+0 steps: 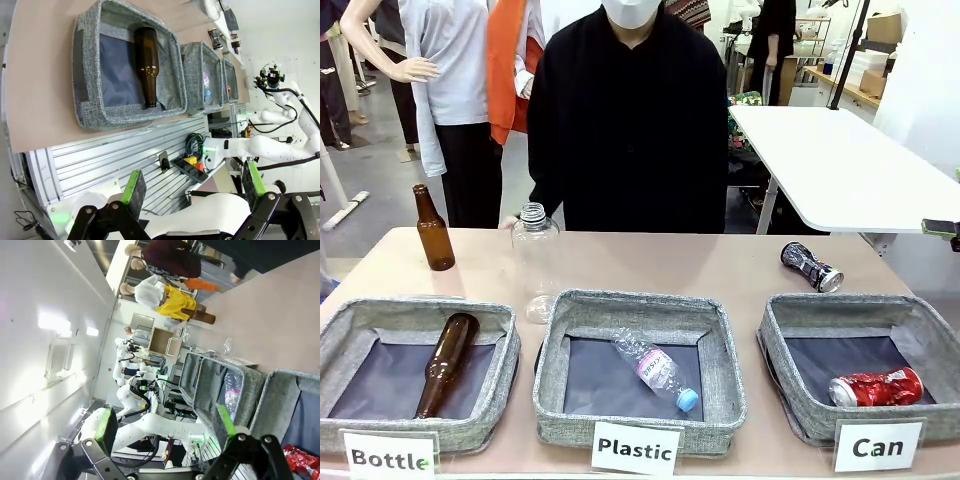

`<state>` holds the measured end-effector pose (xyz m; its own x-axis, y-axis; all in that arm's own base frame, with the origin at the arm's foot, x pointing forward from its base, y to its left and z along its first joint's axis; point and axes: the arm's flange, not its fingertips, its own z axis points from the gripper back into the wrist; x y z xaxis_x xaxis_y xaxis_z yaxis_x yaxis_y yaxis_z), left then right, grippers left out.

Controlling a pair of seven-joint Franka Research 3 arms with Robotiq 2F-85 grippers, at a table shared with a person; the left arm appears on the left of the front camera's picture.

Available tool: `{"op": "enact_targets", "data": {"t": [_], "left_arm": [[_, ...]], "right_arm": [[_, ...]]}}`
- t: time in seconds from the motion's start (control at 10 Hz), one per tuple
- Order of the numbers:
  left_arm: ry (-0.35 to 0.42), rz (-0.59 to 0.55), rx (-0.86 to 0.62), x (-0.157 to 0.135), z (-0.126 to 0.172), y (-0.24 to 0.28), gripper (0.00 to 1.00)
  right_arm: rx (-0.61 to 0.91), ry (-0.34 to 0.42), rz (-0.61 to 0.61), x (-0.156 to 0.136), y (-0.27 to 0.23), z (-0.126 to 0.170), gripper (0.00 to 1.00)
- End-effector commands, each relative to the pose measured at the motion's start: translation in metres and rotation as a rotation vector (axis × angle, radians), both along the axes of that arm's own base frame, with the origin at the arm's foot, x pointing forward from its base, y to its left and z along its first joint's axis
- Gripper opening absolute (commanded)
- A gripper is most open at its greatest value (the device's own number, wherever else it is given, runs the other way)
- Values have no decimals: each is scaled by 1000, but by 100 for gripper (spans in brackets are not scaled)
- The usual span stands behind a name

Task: Sort the can waste into the basket.
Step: Pick up the can waste from the table and place it in the right Fabric basket.

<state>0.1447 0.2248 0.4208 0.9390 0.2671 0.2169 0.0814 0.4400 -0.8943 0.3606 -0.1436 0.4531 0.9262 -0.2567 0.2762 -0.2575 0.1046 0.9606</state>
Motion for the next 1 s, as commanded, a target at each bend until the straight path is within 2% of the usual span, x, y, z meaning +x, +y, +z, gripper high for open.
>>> {"op": "enact_targets", "data": {"t": [0.0, 0.1, 0.2, 0.3, 0.4, 0.5, 0.8, 0.9], "left_arm": [[9, 5, -2, -3, 0, 0, 100], [9, 5, -2, -3, 0, 0, 100], [9, 5, -2, -3, 0, 0, 100], [9, 5, -2, -3, 0, 0, 100], [9, 5, -2, -3, 0, 0, 100], [9, 5, -2, -3, 0, 0, 100], [9, 5, -2, -3, 0, 0, 100], [9, 5, -2, -3, 0, 0, 100]], "right_arm": [[-5, -20, 15, 0, -4, 1, 100], [0, 0, 0, 0, 0, 0, 100], [-105, -83, -30, -16, 6, 3, 100], [-249, -74, -110, -7, 19, 6, 100], [-372, -57, -96, 7, 32, 9, 100], [-531, -32, -144, 20, 45, 12, 100], [-1035, 81, -410, 64, 82, 5, 100], [-1092, 69, -417, 79, 92, 2, 100]]}}
